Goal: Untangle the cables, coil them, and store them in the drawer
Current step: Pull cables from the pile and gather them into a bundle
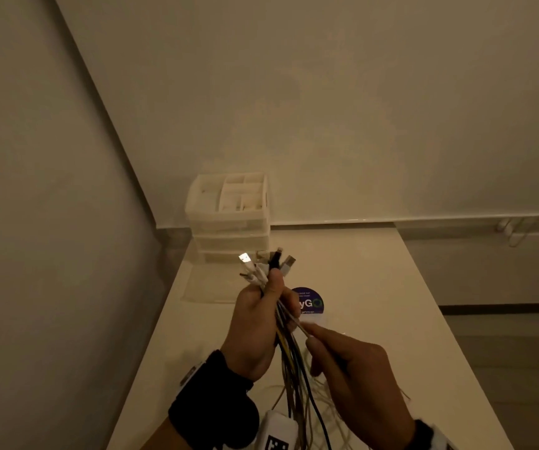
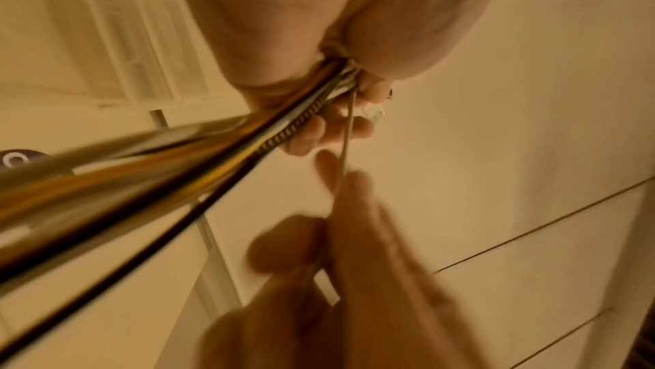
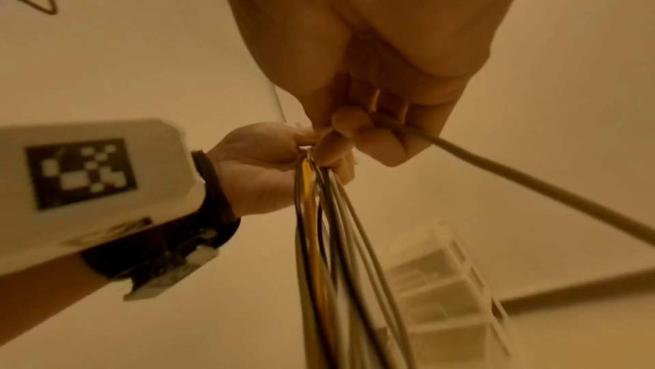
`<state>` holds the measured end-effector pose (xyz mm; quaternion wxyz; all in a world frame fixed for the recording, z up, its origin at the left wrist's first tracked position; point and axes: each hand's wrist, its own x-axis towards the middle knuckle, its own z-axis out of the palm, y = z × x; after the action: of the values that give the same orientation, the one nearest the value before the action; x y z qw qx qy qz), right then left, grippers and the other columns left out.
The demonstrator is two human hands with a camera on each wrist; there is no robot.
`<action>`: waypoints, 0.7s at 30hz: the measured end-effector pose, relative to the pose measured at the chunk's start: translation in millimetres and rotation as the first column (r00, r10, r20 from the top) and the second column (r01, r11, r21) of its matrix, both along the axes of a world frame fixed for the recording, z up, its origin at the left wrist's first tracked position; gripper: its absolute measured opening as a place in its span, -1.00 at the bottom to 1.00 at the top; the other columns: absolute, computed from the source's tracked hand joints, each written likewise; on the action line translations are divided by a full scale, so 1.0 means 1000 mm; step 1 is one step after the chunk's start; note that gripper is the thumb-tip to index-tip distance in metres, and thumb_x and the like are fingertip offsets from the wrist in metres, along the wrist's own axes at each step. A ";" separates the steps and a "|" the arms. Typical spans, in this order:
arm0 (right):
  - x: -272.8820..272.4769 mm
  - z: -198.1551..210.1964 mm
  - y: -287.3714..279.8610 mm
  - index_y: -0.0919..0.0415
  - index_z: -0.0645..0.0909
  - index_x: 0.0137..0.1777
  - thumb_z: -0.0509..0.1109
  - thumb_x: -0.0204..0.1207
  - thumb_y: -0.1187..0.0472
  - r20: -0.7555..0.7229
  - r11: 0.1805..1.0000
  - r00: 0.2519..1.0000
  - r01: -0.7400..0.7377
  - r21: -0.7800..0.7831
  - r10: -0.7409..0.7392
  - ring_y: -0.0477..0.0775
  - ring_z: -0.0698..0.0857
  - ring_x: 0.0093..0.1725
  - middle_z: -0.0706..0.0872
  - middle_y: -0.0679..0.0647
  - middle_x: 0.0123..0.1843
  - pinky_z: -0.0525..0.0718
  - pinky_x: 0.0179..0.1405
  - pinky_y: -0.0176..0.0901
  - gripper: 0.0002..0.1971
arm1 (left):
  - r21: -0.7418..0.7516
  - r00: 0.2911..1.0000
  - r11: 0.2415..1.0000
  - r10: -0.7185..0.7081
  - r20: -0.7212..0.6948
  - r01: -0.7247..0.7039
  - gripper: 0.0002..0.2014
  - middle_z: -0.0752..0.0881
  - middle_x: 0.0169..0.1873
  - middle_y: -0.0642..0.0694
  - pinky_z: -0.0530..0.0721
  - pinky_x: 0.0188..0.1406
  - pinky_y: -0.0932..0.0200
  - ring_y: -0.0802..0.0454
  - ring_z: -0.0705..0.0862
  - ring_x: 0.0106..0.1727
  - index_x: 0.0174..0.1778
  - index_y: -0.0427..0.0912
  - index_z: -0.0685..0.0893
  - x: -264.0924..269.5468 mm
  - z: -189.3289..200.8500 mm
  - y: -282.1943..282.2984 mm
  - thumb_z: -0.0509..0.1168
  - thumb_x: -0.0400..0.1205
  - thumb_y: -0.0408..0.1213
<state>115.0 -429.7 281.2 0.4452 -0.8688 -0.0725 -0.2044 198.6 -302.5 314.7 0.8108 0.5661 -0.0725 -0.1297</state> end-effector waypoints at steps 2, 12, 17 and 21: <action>-0.005 -0.010 -0.002 -0.31 0.70 -0.06 0.30 0.57 0.01 -0.108 0.996 0.993 -0.026 0.088 0.036 -0.23 0.67 -0.40 0.69 -0.24 -0.43 0.52 -0.32 -0.53 -0.83 | -0.123 0.999 0.992 0.014 -0.047 -0.020 -0.50 0.49 -0.56 -0.10 0.72 -0.23 -0.11 -0.12 0.65 -0.45 -0.51 -0.12 0.59 0.006 0.008 0.008 0.06 0.73 -0.07; 0.003 -0.061 -0.041 0.11 0.51 -0.48 0.33 0.53 -0.03 -0.395 0.958 0.918 0.079 0.277 0.038 -0.22 0.47 -0.47 0.51 -0.08 -0.54 0.45 -0.35 -0.27 -0.62 | -0.033 0.980 0.999 -0.029 0.199 0.036 -0.61 0.25 -0.67 0.07 0.08 -0.69 0.28 0.16 0.15 -0.72 -0.52 -0.06 0.36 0.037 0.051 0.079 0.29 0.57 -0.03; 0.029 -0.024 -0.029 0.08 0.37 -0.55 0.37 0.61 0.23 -0.321 0.895 0.946 0.108 0.432 0.041 -0.07 0.32 -0.48 0.34 -0.07 -0.55 0.36 -0.36 -0.07 -0.53 | 0.429 0.928 0.901 -0.108 0.357 -0.060 -0.74 0.56 -0.73 0.16 0.40 -0.67 0.41 0.30 0.43 -0.72 -0.43 -0.09 0.63 0.010 0.031 0.055 0.51 0.47 -0.47; 0.052 0.013 -0.009 0.14 0.41 -0.54 0.36 0.57 0.24 -0.234 0.792 0.956 0.001 0.610 0.178 -0.01 0.20 -0.49 0.28 0.03 -0.52 0.17 -0.43 -0.05 -0.58 | 0.413 0.939 0.908 -0.077 0.336 -0.074 -0.89 0.56 -0.72 0.22 0.38 -0.62 0.54 0.35 0.49 -0.71 -0.29 -0.19 0.72 0.001 0.014 0.023 0.47 0.51 -0.45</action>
<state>167.0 -438.9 294.2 0.7135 -0.6968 0.0190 -0.0710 199.2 -279.5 328.3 0.6447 0.7408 -0.1839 -0.0419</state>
